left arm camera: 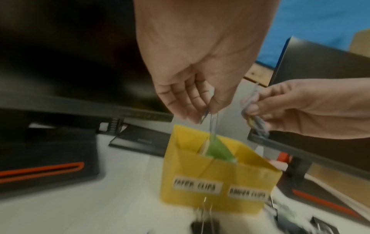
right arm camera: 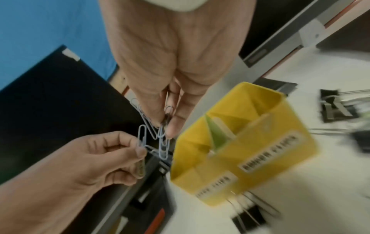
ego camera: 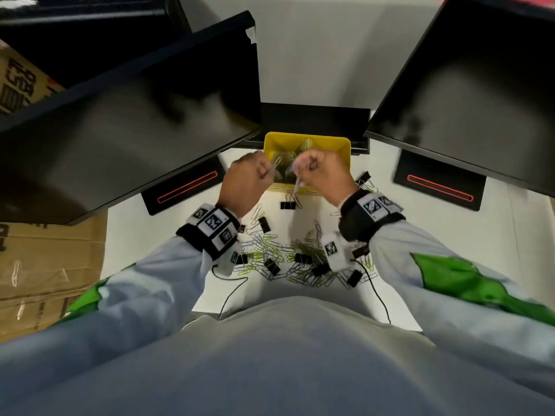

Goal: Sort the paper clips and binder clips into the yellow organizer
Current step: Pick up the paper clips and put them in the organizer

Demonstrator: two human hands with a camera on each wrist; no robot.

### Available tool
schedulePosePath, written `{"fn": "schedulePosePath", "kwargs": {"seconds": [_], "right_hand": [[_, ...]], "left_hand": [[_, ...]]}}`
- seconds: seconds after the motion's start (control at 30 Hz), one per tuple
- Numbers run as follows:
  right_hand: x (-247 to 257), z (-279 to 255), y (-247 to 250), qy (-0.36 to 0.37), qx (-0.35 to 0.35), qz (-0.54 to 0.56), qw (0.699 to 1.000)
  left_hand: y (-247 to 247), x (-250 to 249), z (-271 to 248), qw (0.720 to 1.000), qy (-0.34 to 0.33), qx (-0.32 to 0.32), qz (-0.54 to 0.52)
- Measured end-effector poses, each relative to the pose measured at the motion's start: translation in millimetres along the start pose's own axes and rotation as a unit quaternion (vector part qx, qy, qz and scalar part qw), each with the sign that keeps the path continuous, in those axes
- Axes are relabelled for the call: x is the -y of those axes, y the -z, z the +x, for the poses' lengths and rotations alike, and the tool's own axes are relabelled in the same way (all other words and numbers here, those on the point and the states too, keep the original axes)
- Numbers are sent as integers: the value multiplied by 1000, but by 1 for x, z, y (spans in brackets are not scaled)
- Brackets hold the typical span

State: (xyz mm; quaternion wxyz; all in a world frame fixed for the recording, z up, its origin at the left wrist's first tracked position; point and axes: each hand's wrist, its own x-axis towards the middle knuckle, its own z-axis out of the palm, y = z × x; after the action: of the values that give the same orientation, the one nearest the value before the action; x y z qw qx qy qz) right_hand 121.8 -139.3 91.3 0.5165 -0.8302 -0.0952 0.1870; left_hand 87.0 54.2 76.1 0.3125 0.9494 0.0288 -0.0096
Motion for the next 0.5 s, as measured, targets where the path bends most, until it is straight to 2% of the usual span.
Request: {"fn": "schedulePosePath", "kwargs": {"seconds": [0.07, 0.17, 0.3, 0.4, 0.5], "right_hand": [[13, 26, -1, -2, -55, 12, 998], [17, 55, -4, -9, -104, -44, 994], [1, 61, -8, -28, -60, -161, 985], [-8, 32, -6, 43, -57, -171, 983], [-33, -3, -14, 96, 18, -212, 972]], "left_hand": [[3, -14, 22, 1000, 7, -17, -6], [-1, -23, 49, 1000, 19, -13, -2], [-8, -21, 57, 999, 26, 21, 32], [-14, -9, 31, 999, -1, -14, 41], [-34, 15, -14, 997, 1, 47, 55]]}}
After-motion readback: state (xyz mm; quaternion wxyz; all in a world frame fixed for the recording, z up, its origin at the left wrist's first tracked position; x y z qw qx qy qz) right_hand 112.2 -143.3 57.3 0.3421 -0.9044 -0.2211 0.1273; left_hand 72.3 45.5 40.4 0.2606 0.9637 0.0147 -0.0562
